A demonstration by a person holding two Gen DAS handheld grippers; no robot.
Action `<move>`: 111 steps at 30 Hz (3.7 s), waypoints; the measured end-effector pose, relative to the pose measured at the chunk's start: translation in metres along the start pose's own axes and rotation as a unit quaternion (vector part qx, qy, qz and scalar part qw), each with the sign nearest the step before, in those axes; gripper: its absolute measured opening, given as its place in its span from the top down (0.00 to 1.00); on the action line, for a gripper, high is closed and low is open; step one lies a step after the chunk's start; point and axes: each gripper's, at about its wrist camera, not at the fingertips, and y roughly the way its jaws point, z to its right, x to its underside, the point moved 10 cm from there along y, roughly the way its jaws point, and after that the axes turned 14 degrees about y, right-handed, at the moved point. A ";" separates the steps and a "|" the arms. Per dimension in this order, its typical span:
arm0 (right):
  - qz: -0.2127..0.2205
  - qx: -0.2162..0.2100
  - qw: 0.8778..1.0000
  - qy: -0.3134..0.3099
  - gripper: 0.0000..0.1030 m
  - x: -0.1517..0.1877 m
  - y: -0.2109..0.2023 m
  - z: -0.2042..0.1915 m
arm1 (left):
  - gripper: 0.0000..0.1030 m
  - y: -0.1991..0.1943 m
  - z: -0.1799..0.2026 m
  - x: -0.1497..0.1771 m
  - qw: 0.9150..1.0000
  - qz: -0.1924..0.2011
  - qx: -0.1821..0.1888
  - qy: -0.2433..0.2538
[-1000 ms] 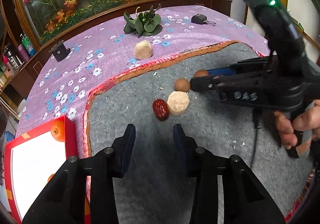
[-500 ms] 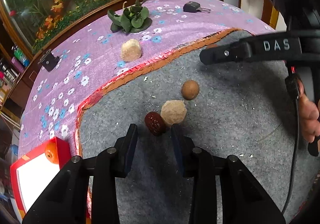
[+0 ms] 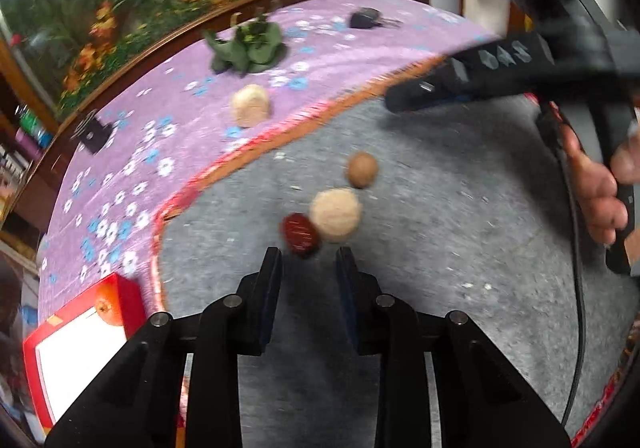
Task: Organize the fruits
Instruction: 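Return both grippers to the mat and grasp a brown nut with the right gripper, then grasp a red date with the left gripper from the mat, then carry the date and nut over the white tray and open both grippers, then grasp a round pale cake ball with the left gripper while the right grasps a brown nut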
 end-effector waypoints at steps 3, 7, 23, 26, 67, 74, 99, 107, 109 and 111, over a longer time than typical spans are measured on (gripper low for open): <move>-0.002 0.002 1.000 0.003 0.76 0.001 0.002 0.002 | 0.76 0.010 -0.006 0.002 1.000 -0.018 -0.006 0.004; -0.001 0.002 1.000 0.006 0.76 -0.001 0.001 0.003 | 0.76 0.019 -0.002 0.002 0.999 -0.033 -0.018 0.027; -0.002 -0.005 1.000 0.015 0.76 -0.001 0.000 0.003 | 0.76 0.029 -0.022 -0.019 0.999 -0.014 -0.017 -0.038; -0.003 -0.005 1.000 0.016 0.76 -0.001 0.001 0.002 | 0.76 0.031 -0.022 -0.023 0.999 -0.022 -0.023 -0.019; 0.006 -0.017 1.000 -0.004 0.76 0.006 0.001 -0.007 | 0.84 -0.013 -0.040 -0.008 0.988 0.049 -0.021 -0.147; -0.056 -0.063 0.996 -0.037 0.76 0.057 0.018 -0.069 | 0.83 -0.086 -0.059 0.061 0.973 0.082 -0.071 -0.202; -0.160 -0.121 0.954 -0.224 0.74 0.226 0.075 -0.252 | 0.79 -0.116 -0.136 0.230 0.932 -0.007 -0.203 -0.301; -0.094 -0.143 0.964 -0.205 0.67 0.170 0.030 -0.227 | 0.35 -0.133 -0.125 0.192 0.937 0.027 -0.223 -0.268; -0.060 -0.123 0.972 -0.192 0.67 0.138 0.018 -0.201 | 0.32 -0.132 -0.114 0.169 0.946 0.044 -0.204 -0.248; -0.027 -0.097 0.980 -0.170 0.64 0.105 0.006 -0.165 | 0.31 -0.128 -0.100 0.148 0.955 0.056 -0.184 -0.225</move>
